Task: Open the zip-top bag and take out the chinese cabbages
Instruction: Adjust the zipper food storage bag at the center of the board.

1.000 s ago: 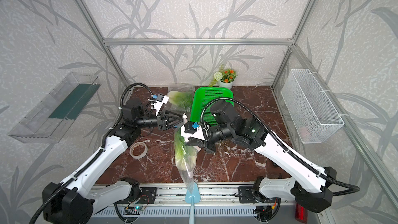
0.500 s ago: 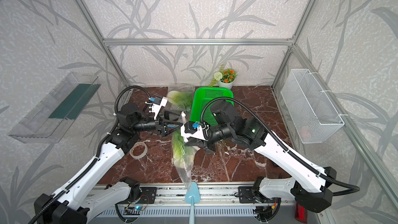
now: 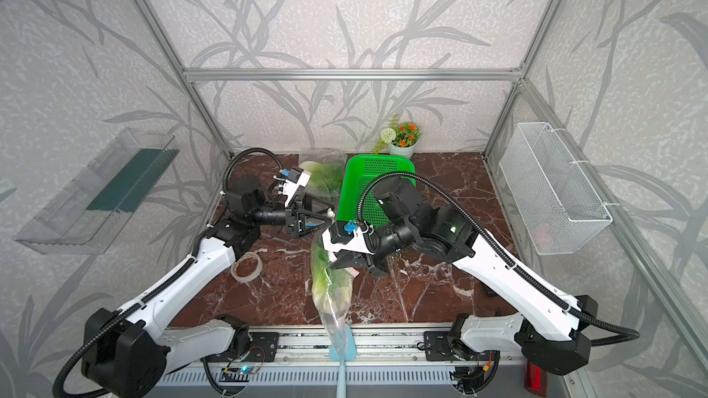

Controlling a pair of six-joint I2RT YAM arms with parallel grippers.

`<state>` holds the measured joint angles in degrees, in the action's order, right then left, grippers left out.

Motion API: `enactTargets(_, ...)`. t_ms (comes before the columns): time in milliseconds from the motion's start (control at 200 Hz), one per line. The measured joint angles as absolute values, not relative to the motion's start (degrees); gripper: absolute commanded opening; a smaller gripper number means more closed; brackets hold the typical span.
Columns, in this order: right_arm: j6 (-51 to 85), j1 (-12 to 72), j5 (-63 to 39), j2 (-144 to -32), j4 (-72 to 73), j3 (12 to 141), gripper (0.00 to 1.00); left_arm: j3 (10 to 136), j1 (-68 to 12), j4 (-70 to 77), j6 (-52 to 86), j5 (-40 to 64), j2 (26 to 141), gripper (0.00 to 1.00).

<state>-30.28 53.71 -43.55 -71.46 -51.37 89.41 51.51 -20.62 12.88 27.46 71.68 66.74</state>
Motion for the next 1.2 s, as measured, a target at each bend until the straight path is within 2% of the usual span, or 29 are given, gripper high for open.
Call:
enactTargets(180, -30.7, 53.7, -43.3, -71.5, -51.7, 89.4, 0.00, 52.4, -20.8, 10.4, 26.0, 71.8, 62.9, 0.46)
enactTargets(245, -30.7, 53.7, -43.1, -71.4, -51.6, 89.2, 0.00, 52.5, -20.8, 9.0, 25.1, 71.3, 60.9, 0.37)
enactTargets(370, -30.7, 53.6, -42.5, -71.3, -50.9, 88.3, 0.00, 52.5, -20.7, 7.1, 24.5, 70.3, 57.4, 0.27)
enactTargets(765, -30.0, 53.1, -41.8, -71.1, -48.1, 86.4, 0.00, 52.3, -20.7, 0.9, 22.9, 67.6, 51.9, 0.13)
enactTargets(870, -29.8, 53.1, -41.7, -71.0, -47.4, 86.1, 0.00, 52.3, -20.7, -1.7, 22.1, 66.8, 51.8, 0.00)
enactTargets(1200, -28.3, 52.9, -40.3, -70.0, -44.2, 83.1, 0.00, 52.3, -20.7, -5.9, 22.0, 61.6, 51.7, 0.00)
